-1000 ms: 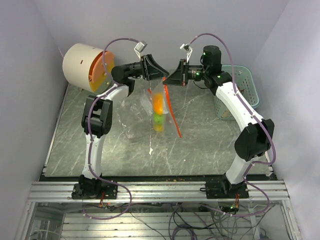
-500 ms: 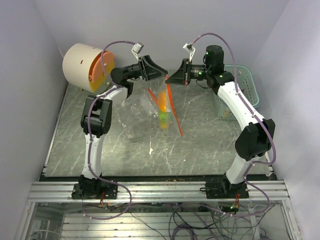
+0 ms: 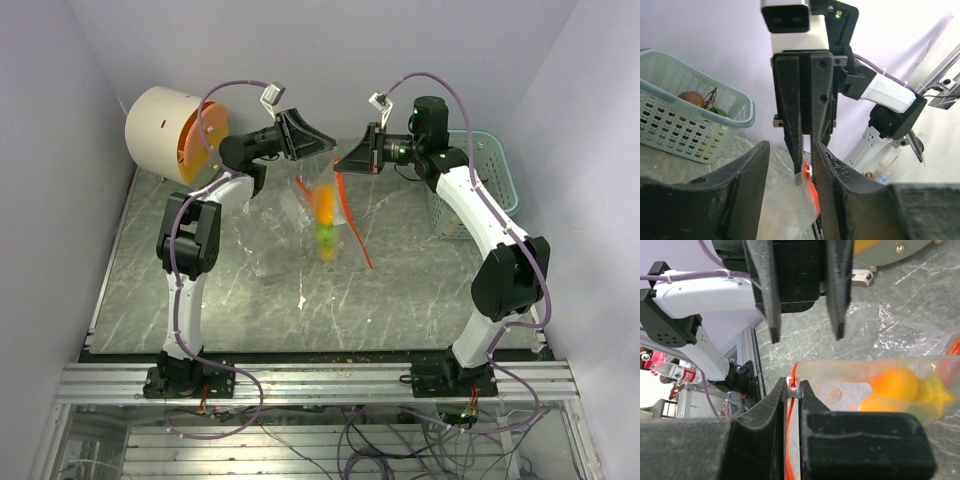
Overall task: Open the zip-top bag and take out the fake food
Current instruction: Unzip the zipper food storage bag at the center of the board.
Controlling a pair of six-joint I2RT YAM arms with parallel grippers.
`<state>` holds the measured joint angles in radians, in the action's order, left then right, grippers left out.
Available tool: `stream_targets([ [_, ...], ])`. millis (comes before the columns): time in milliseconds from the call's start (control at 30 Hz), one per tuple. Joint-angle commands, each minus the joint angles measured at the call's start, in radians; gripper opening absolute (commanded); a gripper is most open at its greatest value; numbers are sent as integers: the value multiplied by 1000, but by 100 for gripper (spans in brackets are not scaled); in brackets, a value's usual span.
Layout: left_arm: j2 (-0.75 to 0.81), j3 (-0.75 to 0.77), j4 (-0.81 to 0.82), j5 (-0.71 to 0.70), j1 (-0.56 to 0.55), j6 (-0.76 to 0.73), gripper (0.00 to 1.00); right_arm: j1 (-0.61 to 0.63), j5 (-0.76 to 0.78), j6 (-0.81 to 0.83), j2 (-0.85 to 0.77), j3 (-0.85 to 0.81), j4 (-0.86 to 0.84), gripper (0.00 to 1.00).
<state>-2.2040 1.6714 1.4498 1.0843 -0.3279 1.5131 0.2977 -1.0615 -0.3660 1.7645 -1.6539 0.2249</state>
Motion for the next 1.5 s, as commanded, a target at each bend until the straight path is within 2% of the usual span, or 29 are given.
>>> stream_targets([
  [0, 71, -40, 281, 7, -16, -15, 48, -17, -21, -7, -36, 25, -40, 0],
  [167, 52, -3, 282, 17, -30, 18, 43, -19, -29, -15, -33, 29, -53, 0],
  [200, 46, 4, 282, 21, -34, 21, 45, -19, -28, -13, -32, 28, -53, 0],
  [267, 33, 18, 281, 29, -43, 31, 55, -19, -28, -10, -32, 23, -49, 0],
  [333, 21, 25, 282, 39, -54, 39, 58, -19, -25, -8, -32, 19, -46, 0],
  [700, 59, -76, 282, 55, -69, 14, 40, -28, -14, -27, -40, 36, -70, 0],
  [800, 68, -94, 281, 58, -69, 9, 40, -28, -14, -27, -38, 34, -70, 0],
  [933, 67, -105, 282, 56, -68, 13, 48, -28, -10, -26, -43, 35, -68, 0],
  [1167, 77, -122, 282, 56, -69, 12, 30, -31, 0, -26, -57, 60, -70, 0],
  [1333, 86, -141, 281, 62, -69, 12, 8, -31, 4, -39, -60, 69, -93, 0],
  [1467, 87, -146, 281, 58, -68, 16, 7, -32, 7, -41, -59, 68, -91, 0],
])
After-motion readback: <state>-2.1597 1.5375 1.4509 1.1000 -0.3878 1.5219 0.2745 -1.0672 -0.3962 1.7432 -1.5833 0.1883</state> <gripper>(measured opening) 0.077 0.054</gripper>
